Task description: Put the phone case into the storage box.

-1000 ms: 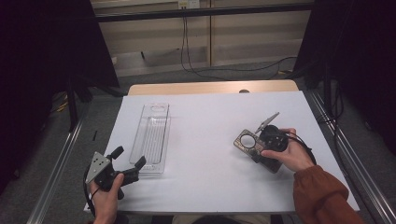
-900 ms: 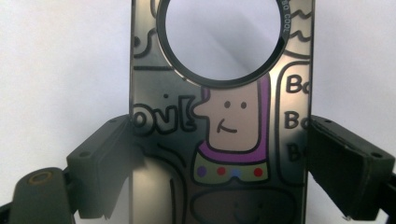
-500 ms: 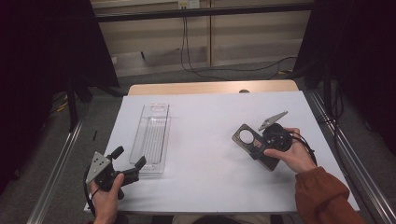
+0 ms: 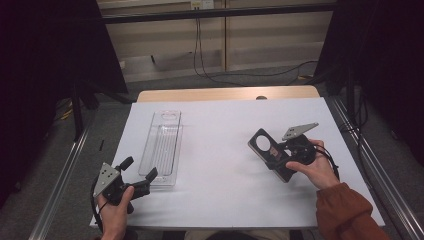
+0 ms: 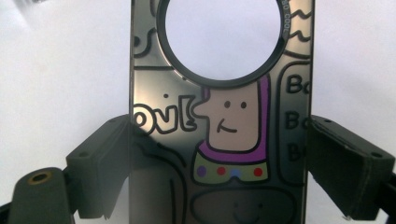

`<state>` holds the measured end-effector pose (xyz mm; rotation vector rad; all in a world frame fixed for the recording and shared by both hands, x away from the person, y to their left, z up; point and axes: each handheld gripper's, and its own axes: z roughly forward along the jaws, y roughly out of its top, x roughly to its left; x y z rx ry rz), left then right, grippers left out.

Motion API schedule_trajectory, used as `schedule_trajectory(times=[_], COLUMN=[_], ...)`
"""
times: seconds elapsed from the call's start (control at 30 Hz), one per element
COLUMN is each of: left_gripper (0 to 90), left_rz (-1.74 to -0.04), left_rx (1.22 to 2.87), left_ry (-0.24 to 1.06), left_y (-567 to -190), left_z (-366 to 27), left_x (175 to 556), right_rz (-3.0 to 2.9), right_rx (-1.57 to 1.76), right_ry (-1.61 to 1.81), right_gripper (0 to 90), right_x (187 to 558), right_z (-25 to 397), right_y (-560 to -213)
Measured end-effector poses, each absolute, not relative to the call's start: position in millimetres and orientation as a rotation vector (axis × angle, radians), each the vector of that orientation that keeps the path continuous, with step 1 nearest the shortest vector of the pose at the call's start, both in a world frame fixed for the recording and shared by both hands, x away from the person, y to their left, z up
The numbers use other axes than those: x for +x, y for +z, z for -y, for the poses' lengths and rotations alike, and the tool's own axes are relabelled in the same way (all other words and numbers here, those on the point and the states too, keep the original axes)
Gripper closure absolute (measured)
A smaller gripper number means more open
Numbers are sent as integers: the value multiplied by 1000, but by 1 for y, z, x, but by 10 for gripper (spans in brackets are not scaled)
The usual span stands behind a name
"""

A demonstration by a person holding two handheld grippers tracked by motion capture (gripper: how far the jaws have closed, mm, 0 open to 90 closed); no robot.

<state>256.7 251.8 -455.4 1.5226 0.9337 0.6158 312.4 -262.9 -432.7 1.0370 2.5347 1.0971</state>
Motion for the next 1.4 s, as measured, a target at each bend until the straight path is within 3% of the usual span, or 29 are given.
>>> schedule_trajectory(times=[0.73, 1.4], left_gripper=[24, 26], left_rz=[-939, -901], left_rx=[1545, 1539], left_ry=[628, 531], left_y=[-451, -446], left_z=[-255, -250], left_x=[257, 258], right_rz=[-2449, -2335], right_rx=[965, 865], right_ry=[1332, 1547], right_gripper=[122, 122], right_x=[292, 283], right_z=[260, 246], right_y=[-440, -445])
